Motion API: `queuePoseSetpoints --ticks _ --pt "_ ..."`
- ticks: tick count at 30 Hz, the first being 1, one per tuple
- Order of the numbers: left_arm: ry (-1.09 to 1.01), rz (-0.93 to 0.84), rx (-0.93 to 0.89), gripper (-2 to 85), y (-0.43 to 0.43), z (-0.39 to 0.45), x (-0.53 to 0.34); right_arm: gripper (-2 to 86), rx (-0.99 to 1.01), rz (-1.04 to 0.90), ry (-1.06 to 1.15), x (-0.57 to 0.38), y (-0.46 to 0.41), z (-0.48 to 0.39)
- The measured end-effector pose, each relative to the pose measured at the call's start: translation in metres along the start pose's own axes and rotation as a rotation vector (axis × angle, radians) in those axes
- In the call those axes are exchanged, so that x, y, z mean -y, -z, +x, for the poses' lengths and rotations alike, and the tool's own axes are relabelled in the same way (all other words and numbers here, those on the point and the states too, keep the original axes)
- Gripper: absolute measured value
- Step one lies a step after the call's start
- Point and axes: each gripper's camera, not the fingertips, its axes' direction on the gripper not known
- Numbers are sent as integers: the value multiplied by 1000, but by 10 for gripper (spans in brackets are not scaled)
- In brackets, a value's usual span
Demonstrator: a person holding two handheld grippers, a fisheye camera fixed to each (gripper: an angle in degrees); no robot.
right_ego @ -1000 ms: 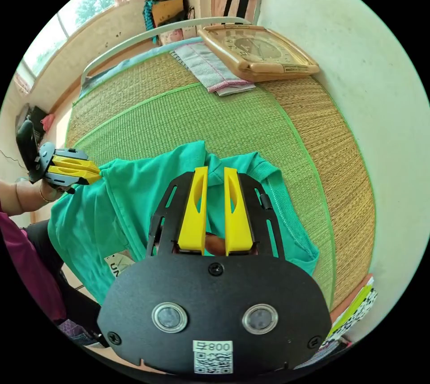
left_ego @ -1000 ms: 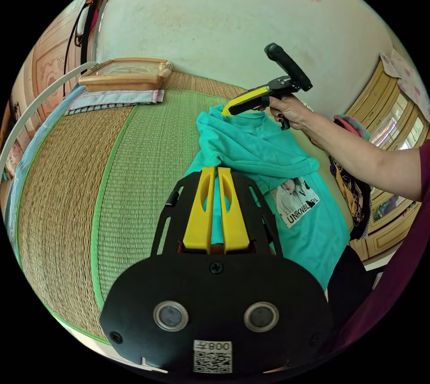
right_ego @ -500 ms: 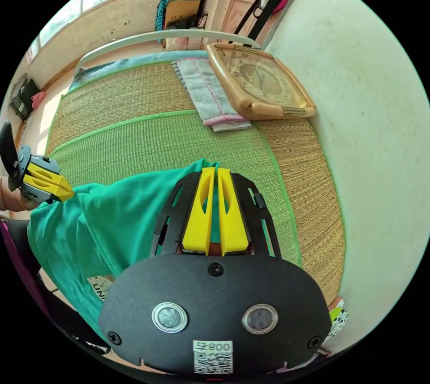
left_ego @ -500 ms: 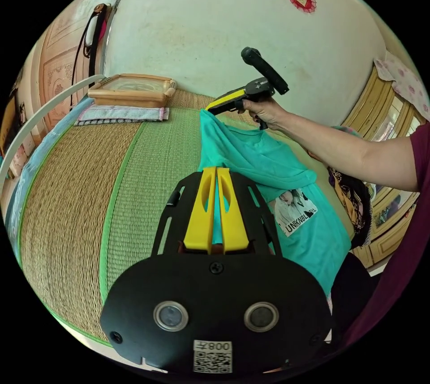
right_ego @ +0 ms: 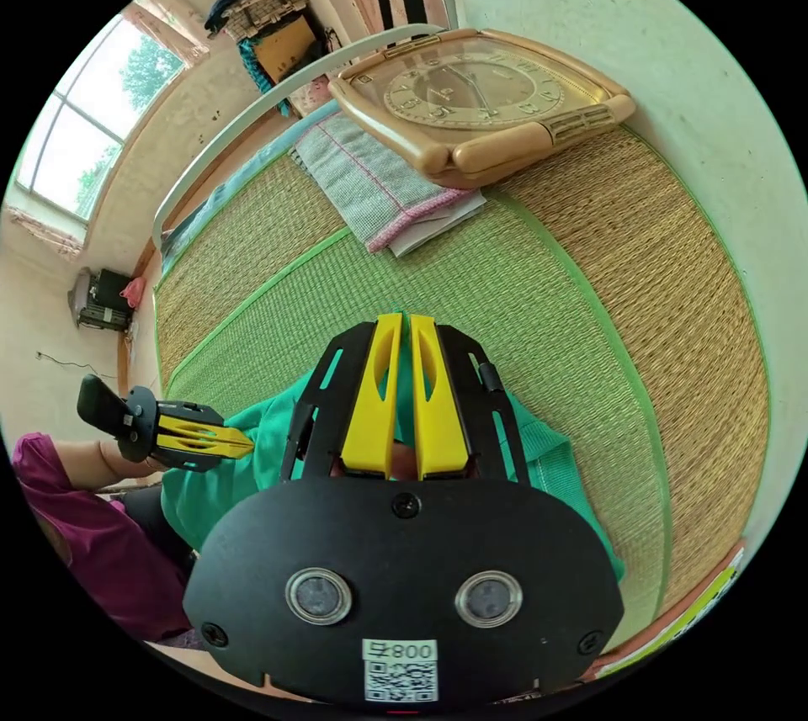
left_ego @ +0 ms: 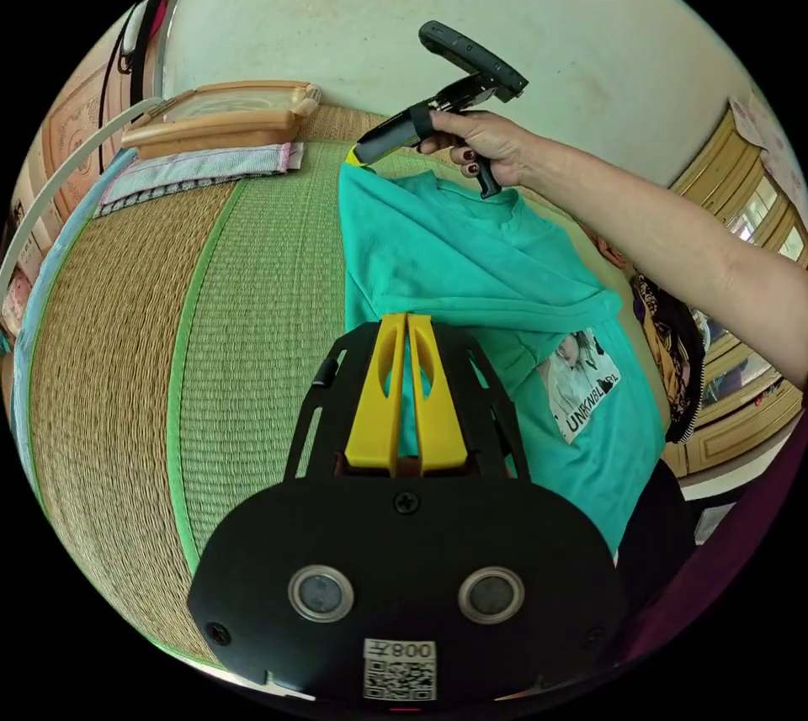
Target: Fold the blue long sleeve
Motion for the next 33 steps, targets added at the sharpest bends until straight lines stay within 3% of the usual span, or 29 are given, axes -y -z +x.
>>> queuePoseSetpoints --ticks 4,8,13,16,21,28,33 --pt "5 -37 17 1 -6 3 10 3 61 97 -63 -18 29 26" --pt "17 22 -3 1 2 4 17 1 170 132 11 -45 41 21" --pt "5 -82 18 1 -20 4 36 0 21 -9 -7 -53 -9 19" --pt "9 -79 20 0 -20 8 45 0 101 50 -48 -53 -3 32" --pt "-25 -105 45 1 -30 18 57 1 8 104 -30 -85 29 36" --pt "-25 -5 -46 1 -20 31 79 1 8 280 -276 -268 128 94" --pt "-80 -113 92 1 -49 47 98 1 -82 220 -515 -418 152 109"
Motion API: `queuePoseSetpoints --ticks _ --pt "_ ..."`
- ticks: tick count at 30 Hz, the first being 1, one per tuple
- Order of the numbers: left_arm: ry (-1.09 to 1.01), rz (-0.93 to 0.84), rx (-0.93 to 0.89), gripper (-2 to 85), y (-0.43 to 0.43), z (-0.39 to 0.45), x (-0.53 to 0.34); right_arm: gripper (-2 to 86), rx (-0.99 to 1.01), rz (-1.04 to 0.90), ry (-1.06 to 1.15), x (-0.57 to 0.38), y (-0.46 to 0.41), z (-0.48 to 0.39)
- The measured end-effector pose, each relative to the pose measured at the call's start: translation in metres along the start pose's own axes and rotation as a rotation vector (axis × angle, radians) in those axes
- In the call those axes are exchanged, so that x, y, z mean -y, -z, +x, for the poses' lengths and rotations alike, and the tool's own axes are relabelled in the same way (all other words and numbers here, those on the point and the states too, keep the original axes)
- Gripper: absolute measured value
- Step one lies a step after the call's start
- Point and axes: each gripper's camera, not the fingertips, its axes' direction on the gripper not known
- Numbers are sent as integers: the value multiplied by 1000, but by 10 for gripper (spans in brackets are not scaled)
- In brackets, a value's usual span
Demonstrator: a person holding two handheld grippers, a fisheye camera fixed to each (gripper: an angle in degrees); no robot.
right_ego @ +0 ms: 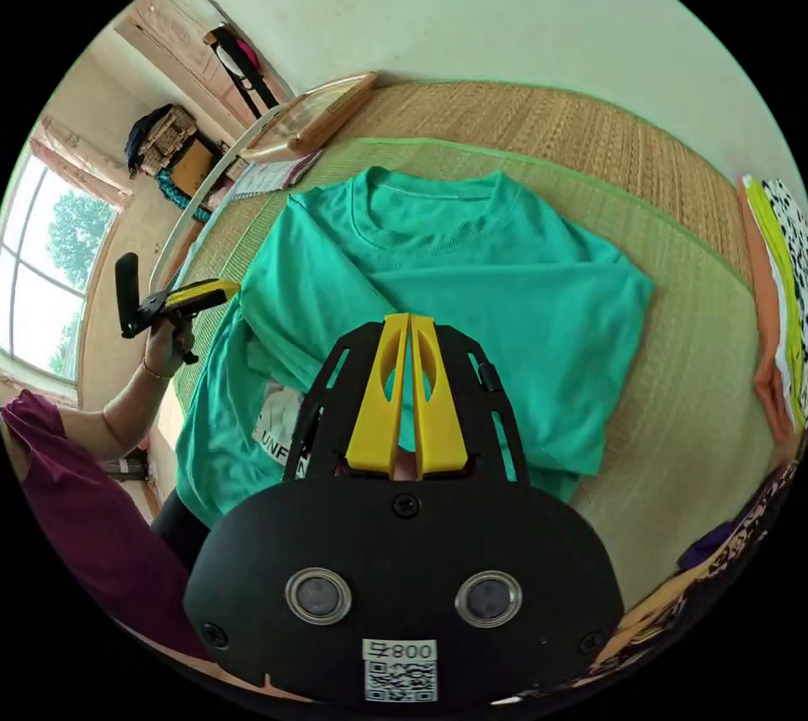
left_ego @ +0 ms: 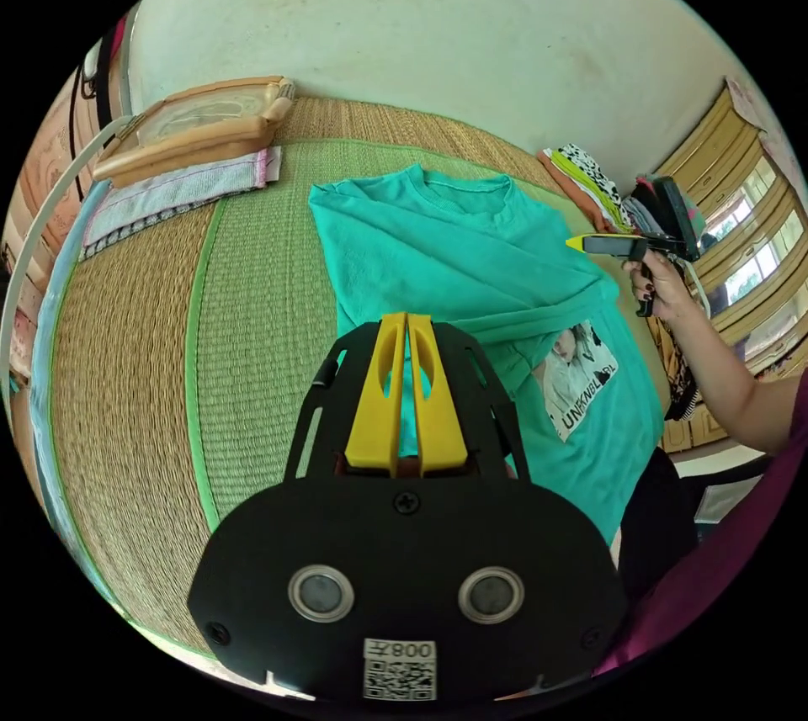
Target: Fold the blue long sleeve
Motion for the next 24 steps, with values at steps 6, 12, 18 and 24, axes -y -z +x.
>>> queuePoseSetpoints --ticks 6,12,18,24 --pt "30 -36 -35 2 -6 9 20 1 90 32 -172 -78 12 61" --pt "-30 22 -74 4 0 43 49 4 45 90 -158 -106 49 68" --pt "-236 -14 -384 29 -38 122 85 24 108 146 -254 -145 78 103" --pt "-445 -95 -429 60 -79 205 119 75 -11 165 -300 -150 110 138"
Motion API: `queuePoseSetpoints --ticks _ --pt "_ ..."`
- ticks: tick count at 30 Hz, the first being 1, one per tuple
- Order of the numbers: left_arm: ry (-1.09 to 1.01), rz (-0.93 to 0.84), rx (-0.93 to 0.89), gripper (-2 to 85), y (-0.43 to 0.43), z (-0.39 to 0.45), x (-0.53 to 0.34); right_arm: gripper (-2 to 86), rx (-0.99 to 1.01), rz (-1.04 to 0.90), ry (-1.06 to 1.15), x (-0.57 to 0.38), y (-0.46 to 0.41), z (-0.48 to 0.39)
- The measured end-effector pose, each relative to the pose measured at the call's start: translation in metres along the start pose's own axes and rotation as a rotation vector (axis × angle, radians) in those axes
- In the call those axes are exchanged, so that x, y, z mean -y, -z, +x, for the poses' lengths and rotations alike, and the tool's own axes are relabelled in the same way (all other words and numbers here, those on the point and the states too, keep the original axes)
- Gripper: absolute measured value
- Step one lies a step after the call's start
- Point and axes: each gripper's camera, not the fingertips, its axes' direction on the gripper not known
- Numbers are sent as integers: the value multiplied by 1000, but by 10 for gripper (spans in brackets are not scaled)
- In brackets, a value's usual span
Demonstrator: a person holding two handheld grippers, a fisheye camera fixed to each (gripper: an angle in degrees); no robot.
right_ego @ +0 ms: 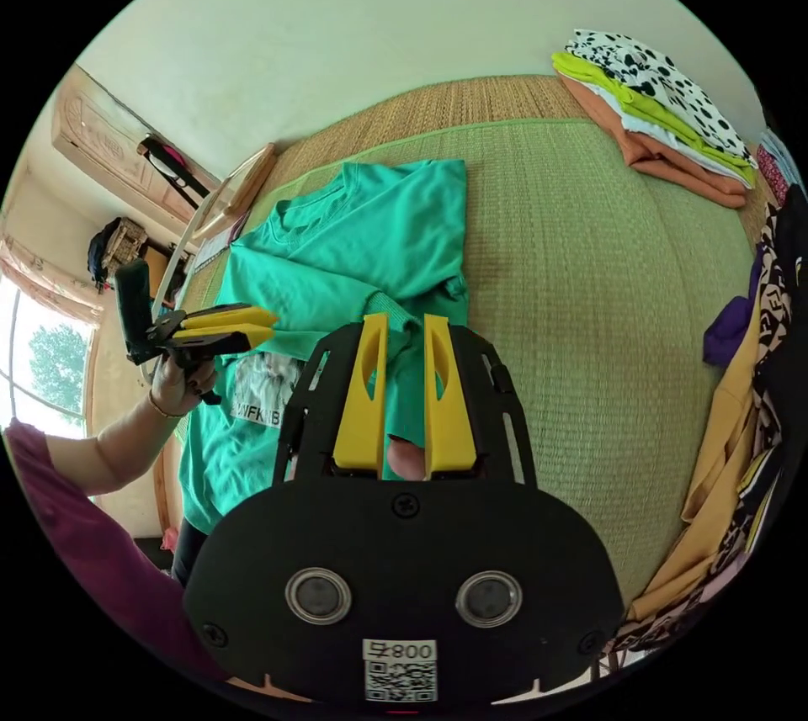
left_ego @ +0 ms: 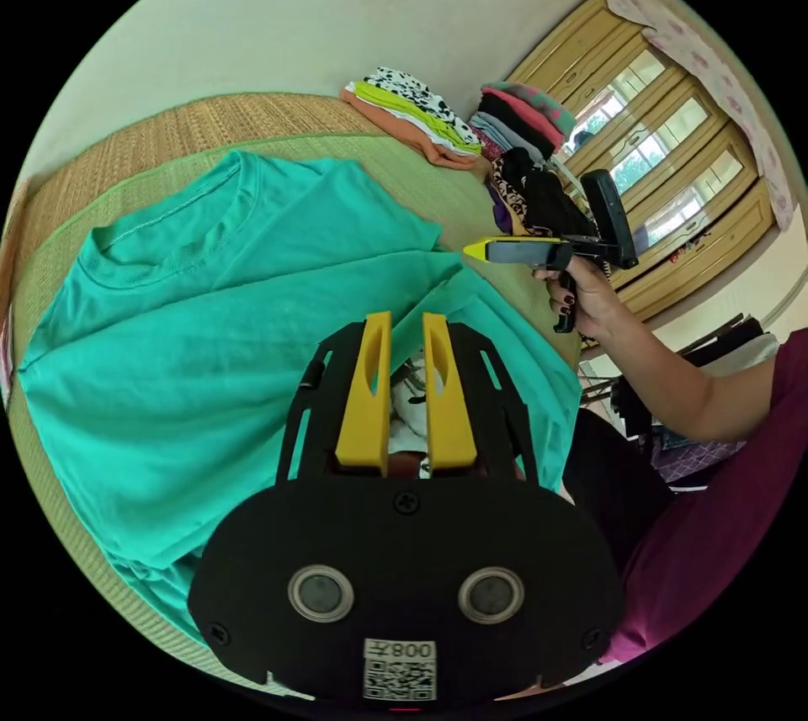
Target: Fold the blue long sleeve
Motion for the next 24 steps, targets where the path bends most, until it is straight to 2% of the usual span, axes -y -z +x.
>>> queuePoseSetpoints --ticks 2,5,12,17,21,24 --pt "4 -49 7 51 -14 1 10 74 41 -84 -7 5 -13 14" --pt "33 -77 -35 24 -23 -1 15 37 116 -85 8 9 -8 21" --pt "41 73 -62 8 -5 12 30 9 186 18 81 28 48 28" --pt "62 -111 -12 12 -43 9 45 4 146 -81 -36 40 25 68" --pt "57 4 -25 16 -16 11 39 2 160 10 -54 34 46 74" --pt "121 108 104 14 22 -6 32 1 147 56 23 38 57 51"
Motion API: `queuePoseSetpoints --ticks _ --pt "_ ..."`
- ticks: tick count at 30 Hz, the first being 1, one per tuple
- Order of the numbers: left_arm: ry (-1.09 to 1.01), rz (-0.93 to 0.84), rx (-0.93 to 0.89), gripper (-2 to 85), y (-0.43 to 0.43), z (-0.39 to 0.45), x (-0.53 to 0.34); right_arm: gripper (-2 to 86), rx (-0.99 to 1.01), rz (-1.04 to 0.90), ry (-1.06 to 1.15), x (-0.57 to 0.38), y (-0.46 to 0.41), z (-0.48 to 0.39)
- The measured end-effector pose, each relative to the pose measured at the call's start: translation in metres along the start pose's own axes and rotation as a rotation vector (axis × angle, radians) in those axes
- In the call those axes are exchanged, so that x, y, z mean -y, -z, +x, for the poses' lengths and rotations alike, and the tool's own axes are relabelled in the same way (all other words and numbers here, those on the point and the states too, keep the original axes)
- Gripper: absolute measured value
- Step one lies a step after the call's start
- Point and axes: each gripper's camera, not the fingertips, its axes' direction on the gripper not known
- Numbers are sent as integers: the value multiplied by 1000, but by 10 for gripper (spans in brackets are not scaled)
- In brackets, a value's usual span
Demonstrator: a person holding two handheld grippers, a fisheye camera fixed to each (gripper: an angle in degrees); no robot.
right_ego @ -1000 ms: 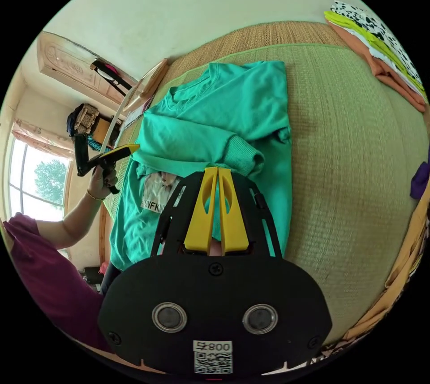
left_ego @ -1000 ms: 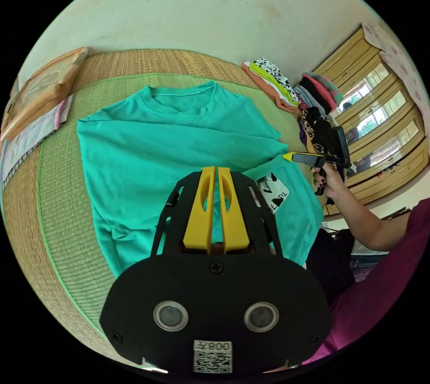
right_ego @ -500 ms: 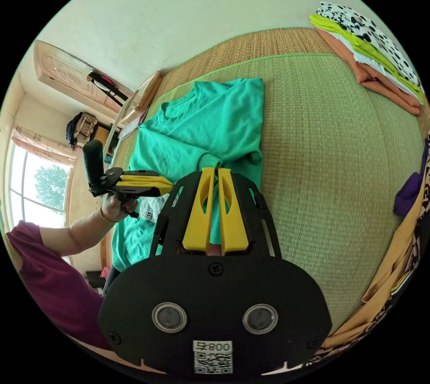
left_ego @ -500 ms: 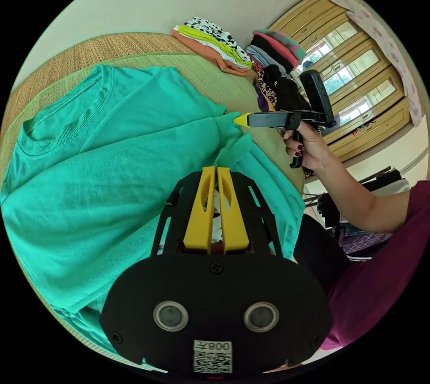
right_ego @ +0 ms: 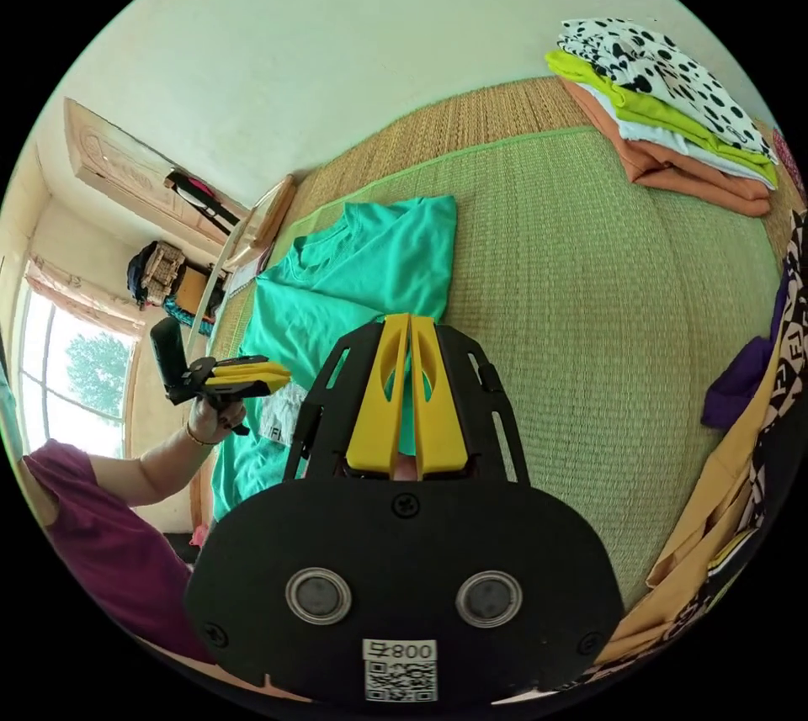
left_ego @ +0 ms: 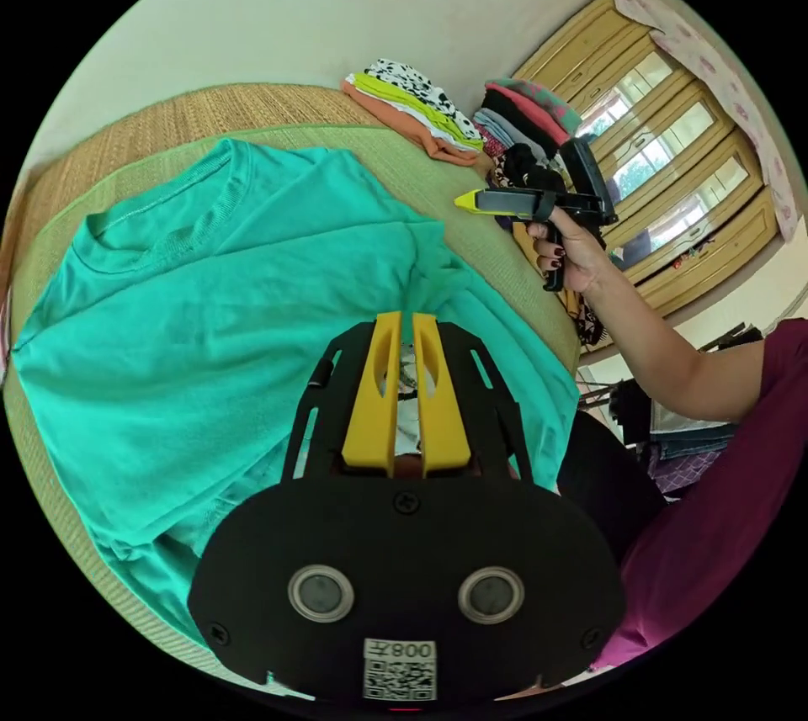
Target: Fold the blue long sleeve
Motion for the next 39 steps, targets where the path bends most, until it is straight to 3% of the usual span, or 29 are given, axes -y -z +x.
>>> queuePoseSetpoints --ticks 4,6,8,14,21,26,31,39 --pt "269 60 390 5 39 -59 -6 0 -80 -61 121 25 -35 -32" --pt "370 27 460 4 41 -86 -9 0 -168 -122 137 35 -61 -35" --pt "424 -14 437 3 36 -104 -11 -1 -221 -209 124 41 -89 -29" --pt "420 23 424 1 38 -108 2 -1 -91 -159 35 41 -79 -16" --pt "339 171 427 1 66 -92 9 0 -82 -38 126 73 -69 -64" --pt "317 80 446 2 55 -112 35 0 -119 -106 231 147 -137 -117" --pt "351 38 441 1 44 -133 36 -1 -210 -172 194 179 -197 -121" --pt "323 102 441 1 66 -124 16 1 -205 -80 245 158 -156 -128"
